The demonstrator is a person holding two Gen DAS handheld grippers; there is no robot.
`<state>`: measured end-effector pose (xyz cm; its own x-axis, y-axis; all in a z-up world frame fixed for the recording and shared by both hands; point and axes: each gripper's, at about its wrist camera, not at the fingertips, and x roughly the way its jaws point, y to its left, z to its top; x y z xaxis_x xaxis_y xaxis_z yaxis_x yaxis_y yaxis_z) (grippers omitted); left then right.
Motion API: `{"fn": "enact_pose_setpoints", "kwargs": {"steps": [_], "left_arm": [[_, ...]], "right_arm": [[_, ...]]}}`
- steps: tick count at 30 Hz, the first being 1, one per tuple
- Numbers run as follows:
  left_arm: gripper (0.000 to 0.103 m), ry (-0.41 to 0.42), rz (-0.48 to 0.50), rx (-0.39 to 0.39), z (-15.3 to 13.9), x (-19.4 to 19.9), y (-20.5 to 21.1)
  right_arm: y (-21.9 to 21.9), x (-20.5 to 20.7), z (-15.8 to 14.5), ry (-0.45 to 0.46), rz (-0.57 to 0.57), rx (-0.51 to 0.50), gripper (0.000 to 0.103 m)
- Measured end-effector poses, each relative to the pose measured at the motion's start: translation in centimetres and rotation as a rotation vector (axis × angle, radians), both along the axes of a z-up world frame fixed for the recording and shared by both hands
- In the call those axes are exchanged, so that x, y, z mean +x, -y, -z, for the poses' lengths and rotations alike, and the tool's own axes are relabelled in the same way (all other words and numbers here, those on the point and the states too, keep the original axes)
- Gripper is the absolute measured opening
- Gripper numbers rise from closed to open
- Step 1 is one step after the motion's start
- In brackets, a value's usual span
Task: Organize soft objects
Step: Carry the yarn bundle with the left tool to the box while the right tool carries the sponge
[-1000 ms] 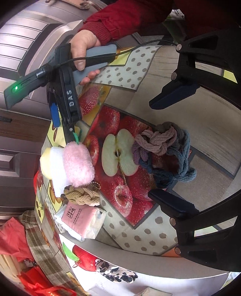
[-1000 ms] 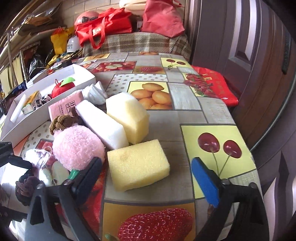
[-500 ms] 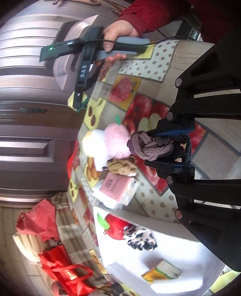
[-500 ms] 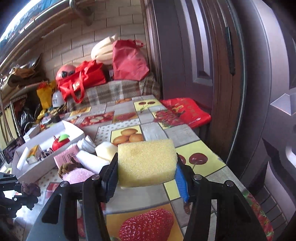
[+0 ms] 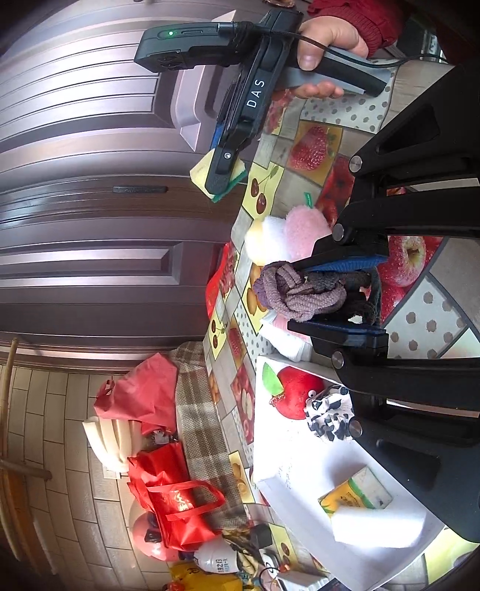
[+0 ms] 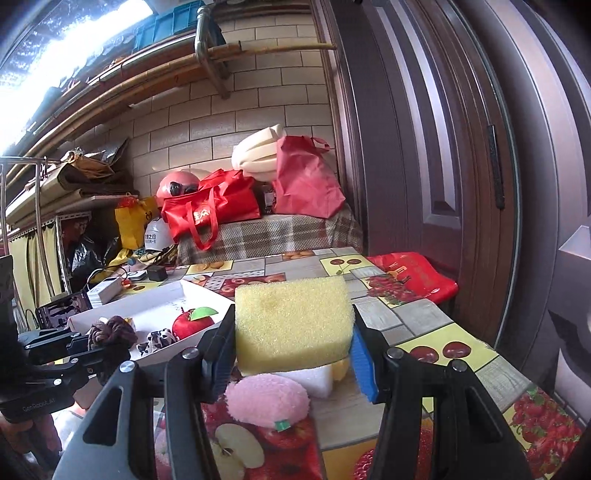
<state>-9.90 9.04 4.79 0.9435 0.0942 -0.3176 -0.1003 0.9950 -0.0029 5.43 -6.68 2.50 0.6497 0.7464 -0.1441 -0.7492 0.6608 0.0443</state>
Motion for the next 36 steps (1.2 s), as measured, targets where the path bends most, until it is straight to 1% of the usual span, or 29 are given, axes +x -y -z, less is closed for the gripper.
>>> {"fn": "enact_pose_setpoints", "kwargs": {"steps": [3, 20, 26, 36], "left_arm": [[0.022, 0.001, -0.005, -0.005, 0.0, 0.0, 0.0], [0.022, 0.03, -0.061, -0.034, -0.2, -0.9, -1.0], [0.022, 0.027, -0.054, -0.027, -0.2, -1.0, -1.0], [0.022, 0.034, -0.112, -0.007, -0.1, -2.1, -2.5]], "right_arm": [[-0.1, -0.5, 0.1, 0.016, -0.004, -0.003, 0.055], [-0.5, -1.6, 0.4, 0.023, -0.02, -0.012, 0.055], [-0.8, -1.8, 0.3, 0.026, -0.032, -0.02, 0.055], [-2.3, -2.6, 0.4, 0.022, -0.079, -0.041, 0.055]]}}
